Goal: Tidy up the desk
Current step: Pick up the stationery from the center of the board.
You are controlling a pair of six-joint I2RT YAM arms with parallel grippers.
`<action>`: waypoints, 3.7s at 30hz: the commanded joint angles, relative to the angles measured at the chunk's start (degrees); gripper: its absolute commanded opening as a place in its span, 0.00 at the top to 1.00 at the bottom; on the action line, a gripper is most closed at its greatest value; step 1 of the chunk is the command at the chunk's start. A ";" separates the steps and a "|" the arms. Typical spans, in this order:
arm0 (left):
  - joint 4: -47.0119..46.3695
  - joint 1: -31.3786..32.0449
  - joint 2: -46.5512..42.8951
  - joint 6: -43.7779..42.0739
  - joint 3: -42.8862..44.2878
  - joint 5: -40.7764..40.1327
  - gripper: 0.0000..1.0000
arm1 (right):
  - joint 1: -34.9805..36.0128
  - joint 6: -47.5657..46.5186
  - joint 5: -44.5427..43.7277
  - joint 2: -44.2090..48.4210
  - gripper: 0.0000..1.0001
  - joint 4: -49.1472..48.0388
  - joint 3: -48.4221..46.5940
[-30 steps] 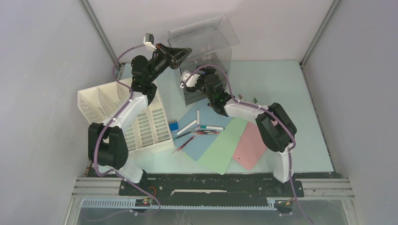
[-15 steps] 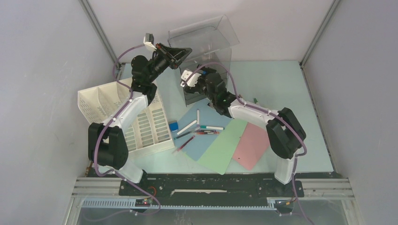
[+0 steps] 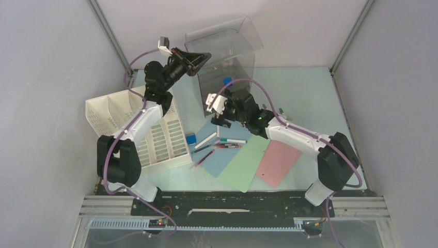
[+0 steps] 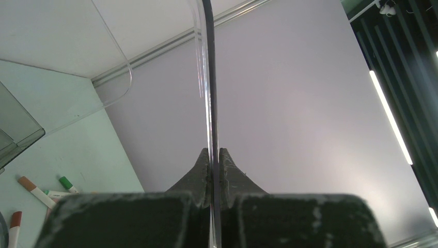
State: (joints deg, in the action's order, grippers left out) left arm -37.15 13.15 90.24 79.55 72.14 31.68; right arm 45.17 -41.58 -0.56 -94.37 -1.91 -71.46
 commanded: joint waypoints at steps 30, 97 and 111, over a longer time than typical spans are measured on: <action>-7.15 -0.40 -1.99 -0.27 2.66 -0.41 1.00 | -45.48 102.09 69.06 -5.13 0.00 -39.84 -10.17; 12.54 -0.48 -13.67 -18.18 -4.71 -3.87 0.13 | -41.60 124.14 62.08 -20.39 0.98 -44.79 -30.10; 33.45 -0.57 -29.80 -41.89 -14.67 -13.65 0.02 | -41.83 125.22 62.34 -20.16 0.98 -46.74 -28.60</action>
State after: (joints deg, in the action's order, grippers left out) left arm -9.43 12.95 67.24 47.99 59.68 23.51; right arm 3.49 84.58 62.72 -115.09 -43.81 -99.88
